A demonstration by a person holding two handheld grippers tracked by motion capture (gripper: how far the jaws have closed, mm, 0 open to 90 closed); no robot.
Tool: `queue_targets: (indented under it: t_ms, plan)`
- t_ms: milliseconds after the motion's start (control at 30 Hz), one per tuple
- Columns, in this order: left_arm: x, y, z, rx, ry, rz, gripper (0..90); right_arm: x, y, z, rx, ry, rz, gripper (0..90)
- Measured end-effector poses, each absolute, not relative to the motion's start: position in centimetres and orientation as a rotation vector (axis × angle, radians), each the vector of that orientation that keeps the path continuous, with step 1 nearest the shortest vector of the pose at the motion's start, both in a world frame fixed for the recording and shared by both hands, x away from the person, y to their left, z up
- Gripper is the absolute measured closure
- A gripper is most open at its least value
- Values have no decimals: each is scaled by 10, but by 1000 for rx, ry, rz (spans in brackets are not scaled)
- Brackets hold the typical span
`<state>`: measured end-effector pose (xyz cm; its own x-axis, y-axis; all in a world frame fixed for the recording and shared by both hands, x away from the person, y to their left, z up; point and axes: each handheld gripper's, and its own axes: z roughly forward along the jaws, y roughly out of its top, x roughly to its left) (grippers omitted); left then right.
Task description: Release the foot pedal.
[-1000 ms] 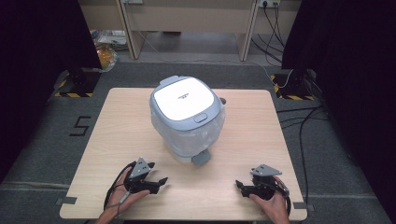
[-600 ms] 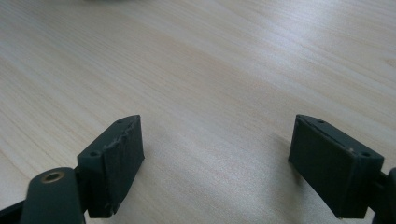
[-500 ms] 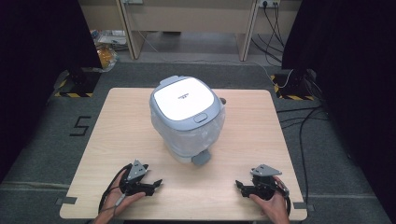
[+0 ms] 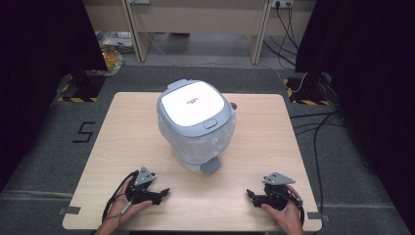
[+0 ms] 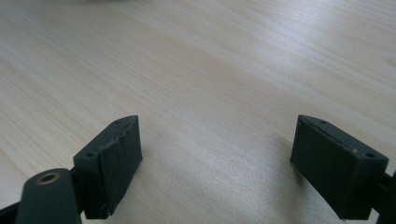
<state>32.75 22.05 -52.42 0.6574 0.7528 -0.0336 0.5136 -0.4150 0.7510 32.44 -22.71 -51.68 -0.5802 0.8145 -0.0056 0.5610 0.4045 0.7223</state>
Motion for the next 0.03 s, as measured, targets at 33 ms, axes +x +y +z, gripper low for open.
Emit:
queue_targets:
  t_ms: [33]
  plan:
    - [328,220,-524,2108,978,400,167,324,-227,-517,1187,2308,981,160]
